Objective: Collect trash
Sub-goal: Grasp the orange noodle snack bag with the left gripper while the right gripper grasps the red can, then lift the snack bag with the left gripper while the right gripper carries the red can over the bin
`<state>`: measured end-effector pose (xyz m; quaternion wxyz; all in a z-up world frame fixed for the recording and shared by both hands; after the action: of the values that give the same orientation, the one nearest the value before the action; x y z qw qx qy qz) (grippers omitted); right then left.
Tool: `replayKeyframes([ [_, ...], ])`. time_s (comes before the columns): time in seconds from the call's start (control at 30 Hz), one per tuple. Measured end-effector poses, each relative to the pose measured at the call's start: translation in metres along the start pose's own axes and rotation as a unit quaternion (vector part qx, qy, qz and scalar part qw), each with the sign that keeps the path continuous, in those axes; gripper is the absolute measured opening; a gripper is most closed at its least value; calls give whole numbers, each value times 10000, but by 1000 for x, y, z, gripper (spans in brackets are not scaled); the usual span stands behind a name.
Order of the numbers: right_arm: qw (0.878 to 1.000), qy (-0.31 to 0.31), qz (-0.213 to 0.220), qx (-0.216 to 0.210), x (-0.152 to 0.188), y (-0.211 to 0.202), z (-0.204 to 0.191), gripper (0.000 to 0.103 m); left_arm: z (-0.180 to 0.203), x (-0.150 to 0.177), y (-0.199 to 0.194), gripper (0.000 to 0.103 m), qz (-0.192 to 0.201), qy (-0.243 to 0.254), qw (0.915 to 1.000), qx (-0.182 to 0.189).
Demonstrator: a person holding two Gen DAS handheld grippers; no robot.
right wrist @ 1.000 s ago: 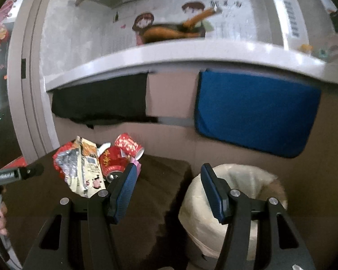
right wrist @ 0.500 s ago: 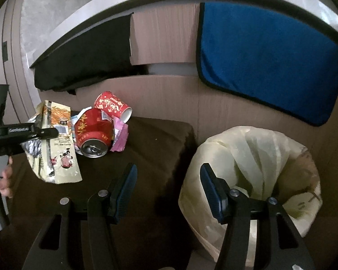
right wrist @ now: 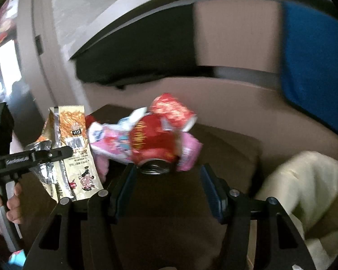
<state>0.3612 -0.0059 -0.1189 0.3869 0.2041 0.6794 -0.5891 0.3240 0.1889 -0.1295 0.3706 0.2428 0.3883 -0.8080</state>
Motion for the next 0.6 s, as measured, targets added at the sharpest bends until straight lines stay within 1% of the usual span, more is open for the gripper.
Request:
replayKeyframes([
  [0.07,9998,-220,-8,-40,-8,11,-14,56,-10,0,-7,20,67,-76,9998,-153],
  [0.1,9996,-265,-34,-69,-11,17,-18,56,-16,0,-10,19,41,-75,9997,-213],
  [0.17,9995,-240,-133,-166,-18,33,-24,56,-23,3,-15,20,-11,8,9994,-333],
  [0.2,9994,-167,-223,-218,-23,45,-27,56,-30,4,-18,20,-48,32,9989,-463],
  [0.23,9992,-116,-297,-248,-26,55,-27,56,-36,4,-20,19,-64,-4,9987,-503],
  [0.27,9987,-49,-426,-273,-29,68,-27,56,-38,5,-21,18,-78,-47,9988,-476],
  [0.3,9981,-1,-551,-259,-31,81,-26,56,-44,6,-22,14,-109,-141,9991,-388],
  [0.37,9965,116,-797,-204,-30,102,-23,56,-49,8,-25,12,-103,-224,9991,-351],
  [0.43,9946,235,-988,-233,-25,116,-21,55,-55,7,-32,12,1,-225,9992,-329],
  [0.5,9938,457,-947,-372,-25,118,-20,57,-56,9,-40,12,116,-197,9993,-311],
  [0.6,9940,374,-904,-493,-26,122,-28,59,-54,6,-44,12,253,-182,9992,-240],
])
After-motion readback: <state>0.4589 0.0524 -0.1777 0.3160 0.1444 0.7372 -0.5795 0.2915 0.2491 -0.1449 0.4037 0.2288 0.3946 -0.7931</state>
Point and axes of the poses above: each gripper's, at about its wrist camera, not at the fingertips, and y roughly the way its jaws point, z to its right, x to its underside, the point moved 10 cm from there along y, roughly the way its jaws point, and after that the axes turned 14 degrees about x, right-handed, at the moved point
